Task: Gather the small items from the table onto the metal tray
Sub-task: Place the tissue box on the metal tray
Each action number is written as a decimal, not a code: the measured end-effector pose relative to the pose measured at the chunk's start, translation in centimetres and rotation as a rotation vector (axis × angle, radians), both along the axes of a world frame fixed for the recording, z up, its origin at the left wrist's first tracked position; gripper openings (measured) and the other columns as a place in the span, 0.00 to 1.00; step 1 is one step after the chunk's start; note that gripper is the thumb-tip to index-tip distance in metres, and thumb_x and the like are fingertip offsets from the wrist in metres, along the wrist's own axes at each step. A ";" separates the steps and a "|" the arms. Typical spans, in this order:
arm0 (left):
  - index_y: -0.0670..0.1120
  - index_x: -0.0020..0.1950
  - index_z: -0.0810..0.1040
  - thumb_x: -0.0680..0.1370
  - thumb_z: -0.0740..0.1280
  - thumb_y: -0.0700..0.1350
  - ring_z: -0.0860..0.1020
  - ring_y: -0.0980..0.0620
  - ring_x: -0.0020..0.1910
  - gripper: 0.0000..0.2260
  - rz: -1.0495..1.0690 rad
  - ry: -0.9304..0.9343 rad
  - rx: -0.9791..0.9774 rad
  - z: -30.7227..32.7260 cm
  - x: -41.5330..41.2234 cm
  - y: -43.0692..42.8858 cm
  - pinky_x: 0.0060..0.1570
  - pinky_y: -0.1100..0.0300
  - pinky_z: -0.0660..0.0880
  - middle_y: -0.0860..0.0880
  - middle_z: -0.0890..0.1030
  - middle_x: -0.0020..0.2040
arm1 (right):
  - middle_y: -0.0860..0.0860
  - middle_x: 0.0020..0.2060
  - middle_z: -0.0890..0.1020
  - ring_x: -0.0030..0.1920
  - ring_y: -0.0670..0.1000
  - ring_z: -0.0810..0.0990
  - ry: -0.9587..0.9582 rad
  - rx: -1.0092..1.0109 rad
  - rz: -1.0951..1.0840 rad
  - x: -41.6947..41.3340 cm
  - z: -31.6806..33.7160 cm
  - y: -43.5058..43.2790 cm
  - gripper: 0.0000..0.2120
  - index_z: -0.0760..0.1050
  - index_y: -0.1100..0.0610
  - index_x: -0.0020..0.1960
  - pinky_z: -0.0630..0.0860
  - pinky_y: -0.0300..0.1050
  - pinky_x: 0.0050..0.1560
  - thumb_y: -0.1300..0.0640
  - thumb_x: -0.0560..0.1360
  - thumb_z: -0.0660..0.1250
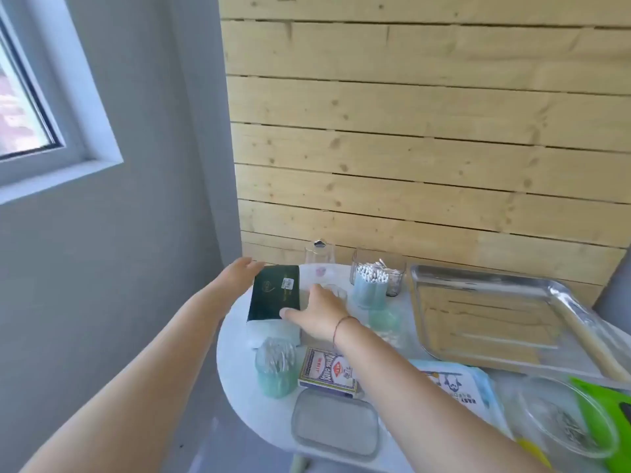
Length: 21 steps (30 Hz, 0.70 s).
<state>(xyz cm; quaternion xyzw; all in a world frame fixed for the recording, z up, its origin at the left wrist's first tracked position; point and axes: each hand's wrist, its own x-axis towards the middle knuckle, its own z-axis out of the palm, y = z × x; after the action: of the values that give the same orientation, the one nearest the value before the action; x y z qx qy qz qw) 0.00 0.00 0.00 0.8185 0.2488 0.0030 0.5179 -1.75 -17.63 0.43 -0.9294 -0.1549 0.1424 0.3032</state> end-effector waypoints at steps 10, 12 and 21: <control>0.44 0.62 0.74 0.73 0.57 0.68 0.76 0.44 0.60 0.31 0.079 0.082 -0.437 -3.8 3.9 2.0 0.69 0.47 0.67 0.43 0.79 0.60 | 0.49 0.61 0.72 0.61 0.51 0.73 0.239 0.162 0.004 2.0 -3.9 3.9 0.51 0.56 0.53 0.68 0.72 0.48 0.61 0.43 0.53 0.78; 0.45 0.57 0.76 0.76 0.56 0.65 0.80 0.44 0.50 0.26 0.036 0.061 -0.472 -3.1 3.5 1.2 0.62 0.48 0.74 0.43 0.82 0.50 | 0.48 0.60 0.73 0.60 0.50 0.73 0.247 0.195 0.034 2.2 -4.1 3.2 0.44 0.59 0.53 0.67 0.72 0.47 0.62 0.51 0.59 0.79; 0.47 0.60 0.77 0.75 0.58 0.66 0.81 0.46 0.53 0.27 0.024 -0.180 -0.583 1.3 2.1 2.0 0.54 0.51 0.76 0.44 0.82 0.55 | 0.41 0.56 0.74 0.56 0.45 0.74 0.087 0.513 0.047 1.5 -1.5 2.4 0.37 0.61 0.47 0.69 0.71 0.32 0.49 0.60 0.67 0.75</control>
<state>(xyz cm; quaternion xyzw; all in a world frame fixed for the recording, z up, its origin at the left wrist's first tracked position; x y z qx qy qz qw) 2.15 2.04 1.33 0.6287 0.2018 0.0101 0.7509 -0.24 -15.24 -1.03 -0.8114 -0.1946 0.1452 0.5318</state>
